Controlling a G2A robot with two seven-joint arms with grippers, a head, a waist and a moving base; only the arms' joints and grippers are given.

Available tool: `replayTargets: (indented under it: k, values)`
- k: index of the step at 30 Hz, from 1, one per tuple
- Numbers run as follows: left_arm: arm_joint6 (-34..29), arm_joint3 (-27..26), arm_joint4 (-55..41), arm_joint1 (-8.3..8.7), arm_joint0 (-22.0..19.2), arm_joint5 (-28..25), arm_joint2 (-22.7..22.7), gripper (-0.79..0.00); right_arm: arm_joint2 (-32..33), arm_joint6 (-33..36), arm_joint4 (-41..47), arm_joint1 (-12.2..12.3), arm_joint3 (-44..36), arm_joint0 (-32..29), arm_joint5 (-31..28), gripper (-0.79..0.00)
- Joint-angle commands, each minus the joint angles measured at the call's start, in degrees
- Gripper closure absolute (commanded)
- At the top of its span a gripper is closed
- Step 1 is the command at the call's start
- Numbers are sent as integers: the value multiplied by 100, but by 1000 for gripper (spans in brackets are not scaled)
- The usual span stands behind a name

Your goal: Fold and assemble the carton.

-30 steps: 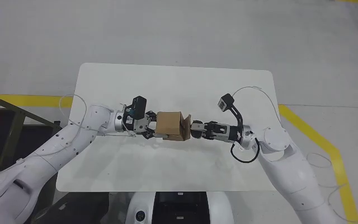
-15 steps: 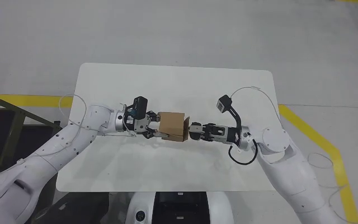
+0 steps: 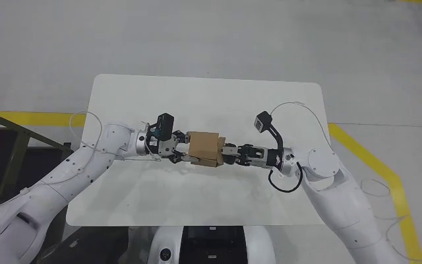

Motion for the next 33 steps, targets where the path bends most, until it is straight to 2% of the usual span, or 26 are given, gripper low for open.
replayTargets:
  k: [1,14,19,24,28,33]
  values:
    - [37,2,14,-1,12,0,-9,-342,9,-15,24,-1,32,4,-21,-117]
    - [159,-3,115,-2,64,0,-77,-339,103,-219,-130,26,-77,-59,79,-31]
    - [175,-16,143,-1,83,0,-114,-339,94,-277,-225,33,-124,-66,170,-40]
    - [154,-16,146,-2,102,0,-137,-339,87,-302,-335,42,-186,-81,226,-114]
    - [125,-22,139,-6,107,0,-143,-339,88,-299,-440,55,-248,-106,292,-74]
    - [109,-22,128,-10,115,0,-162,-339,83,-240,-378,60,-299,-135,253,-92]
